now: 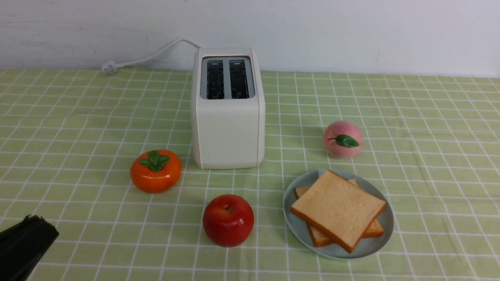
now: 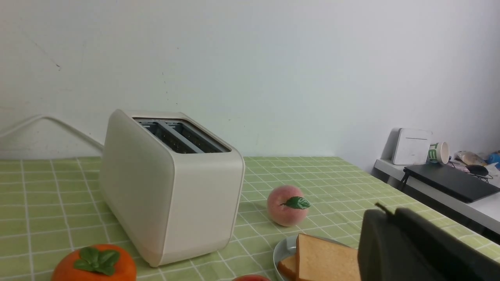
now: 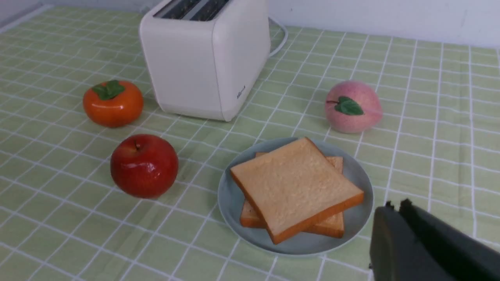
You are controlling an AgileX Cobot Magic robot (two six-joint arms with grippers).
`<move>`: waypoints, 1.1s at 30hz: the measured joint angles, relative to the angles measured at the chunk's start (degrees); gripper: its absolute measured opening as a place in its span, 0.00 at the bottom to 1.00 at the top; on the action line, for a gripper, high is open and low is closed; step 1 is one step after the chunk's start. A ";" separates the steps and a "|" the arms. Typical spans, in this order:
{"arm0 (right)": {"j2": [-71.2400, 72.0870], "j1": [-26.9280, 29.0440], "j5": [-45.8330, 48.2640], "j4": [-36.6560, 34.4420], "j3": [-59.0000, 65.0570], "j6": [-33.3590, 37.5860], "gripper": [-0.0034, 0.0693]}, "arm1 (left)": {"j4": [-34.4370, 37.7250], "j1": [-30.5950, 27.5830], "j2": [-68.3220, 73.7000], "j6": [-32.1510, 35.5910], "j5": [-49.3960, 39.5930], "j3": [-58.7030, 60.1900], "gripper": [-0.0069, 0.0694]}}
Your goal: Take toasted bread from bread machine on green coffee tablecloth place on plate.
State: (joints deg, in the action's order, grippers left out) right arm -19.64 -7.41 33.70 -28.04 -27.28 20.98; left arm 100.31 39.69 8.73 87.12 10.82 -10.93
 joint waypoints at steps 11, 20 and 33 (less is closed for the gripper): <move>1.60 0.01 -2.63 6.35 3.34 -0.14 0.05 | 0.00 0.00 0.00 0.00 0.11 0.00 0.13; 15.76 5.15 -16.69 9.00 24.45 -2.39 0.02 | 0.00 0.00 0.00 0.00 0.28 0.00 0.14; 20.24 5.72 -11.42 12.23 28.42 -7.70 0.02 | 0.05 0.00 0.00 0.00 0.48 0.05 0.17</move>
State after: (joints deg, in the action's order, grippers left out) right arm 0.60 -1.69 22.28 -15.81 1.15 13.28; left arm 100.36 39.69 8.73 87.12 11.30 -10.88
